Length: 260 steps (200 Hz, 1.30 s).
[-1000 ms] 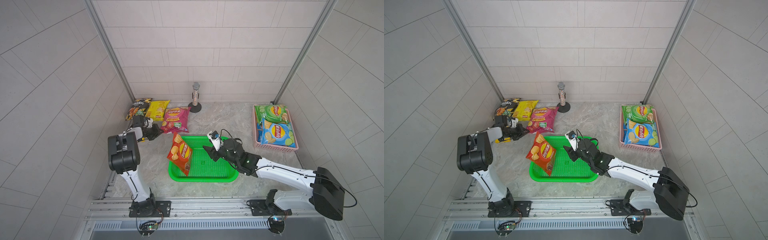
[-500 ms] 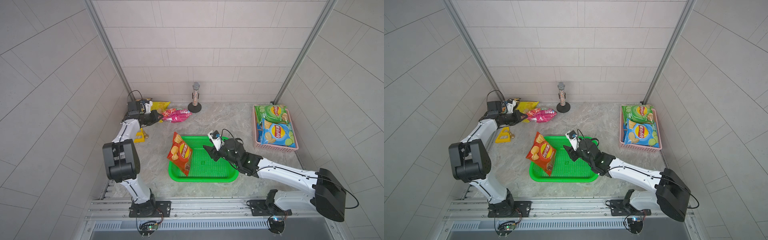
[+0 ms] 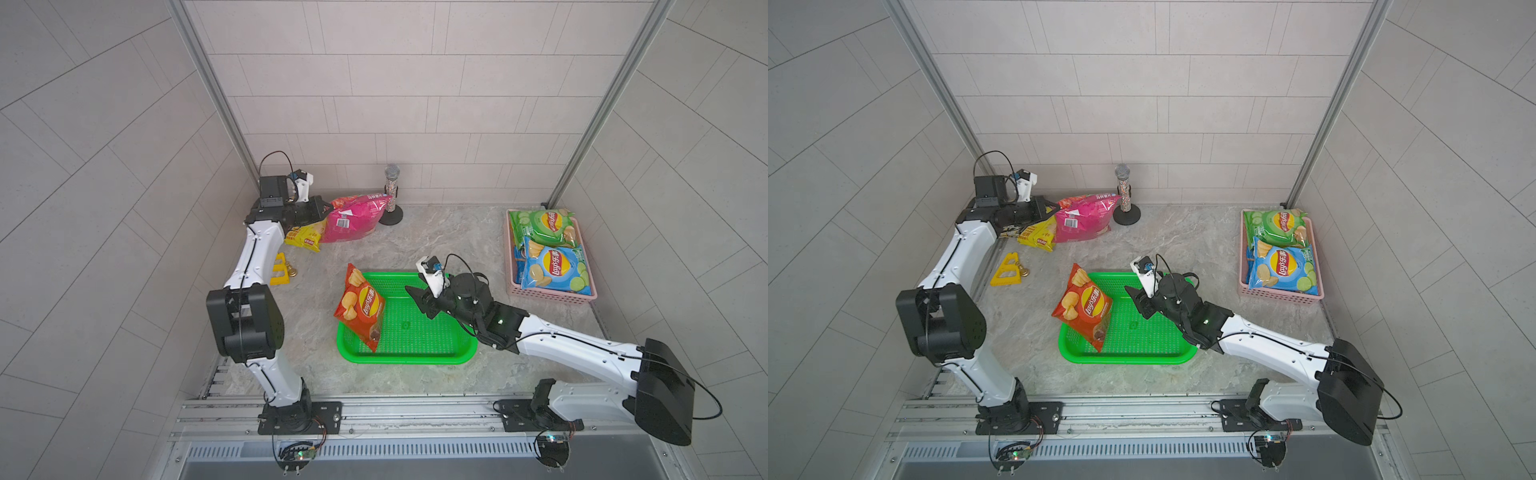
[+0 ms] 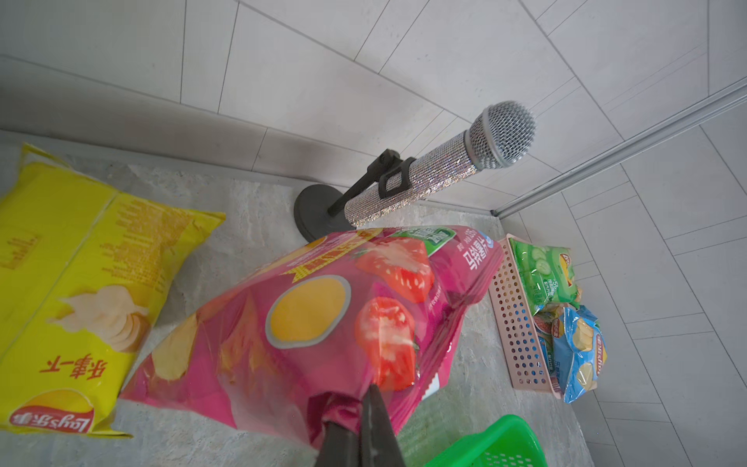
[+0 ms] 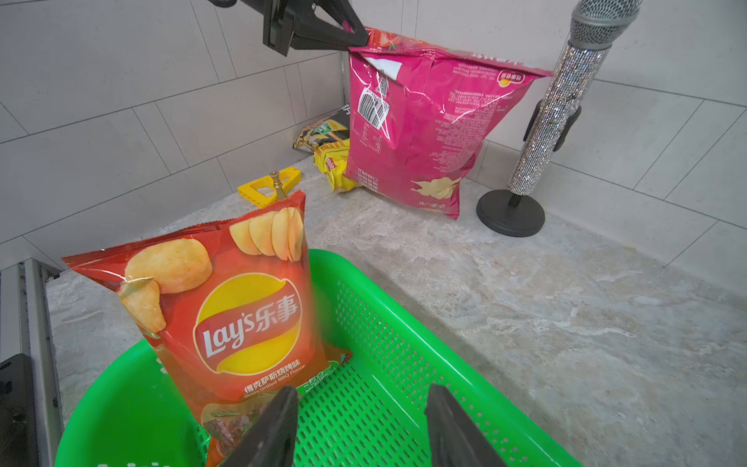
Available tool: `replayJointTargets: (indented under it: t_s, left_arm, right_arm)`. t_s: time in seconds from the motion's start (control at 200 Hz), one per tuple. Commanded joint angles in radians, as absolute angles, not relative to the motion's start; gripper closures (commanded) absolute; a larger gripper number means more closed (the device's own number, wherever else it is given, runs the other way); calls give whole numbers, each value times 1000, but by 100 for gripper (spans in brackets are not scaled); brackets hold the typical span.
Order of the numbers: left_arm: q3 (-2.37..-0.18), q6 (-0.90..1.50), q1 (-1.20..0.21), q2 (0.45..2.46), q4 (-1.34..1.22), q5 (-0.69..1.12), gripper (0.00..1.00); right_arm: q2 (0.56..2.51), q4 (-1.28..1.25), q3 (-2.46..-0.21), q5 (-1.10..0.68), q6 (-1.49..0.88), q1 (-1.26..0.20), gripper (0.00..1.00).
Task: Put the potato chips into the basket
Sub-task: Pick up the potato chip from the center of the board.
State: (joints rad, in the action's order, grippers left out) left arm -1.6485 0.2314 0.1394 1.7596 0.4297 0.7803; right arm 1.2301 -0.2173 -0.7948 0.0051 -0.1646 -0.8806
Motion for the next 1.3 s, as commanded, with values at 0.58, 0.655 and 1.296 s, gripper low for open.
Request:
replayJointTargets:
  t_s: [0.58,0.655,1.296]
  left_arm:
    - [-1925,179,139,1613,747,965,100]
    - [-1949,160,139,1594,811,975,100]
    - [-2061,137,40,1497,1054,1207,100]
  right_arm:
    - [1097,77,-1108,-83,1,-879,41]
    - [1102,147,-1171,-87,29,-879,39]
    - [1096,352,-1322,-115,115,-878,37]
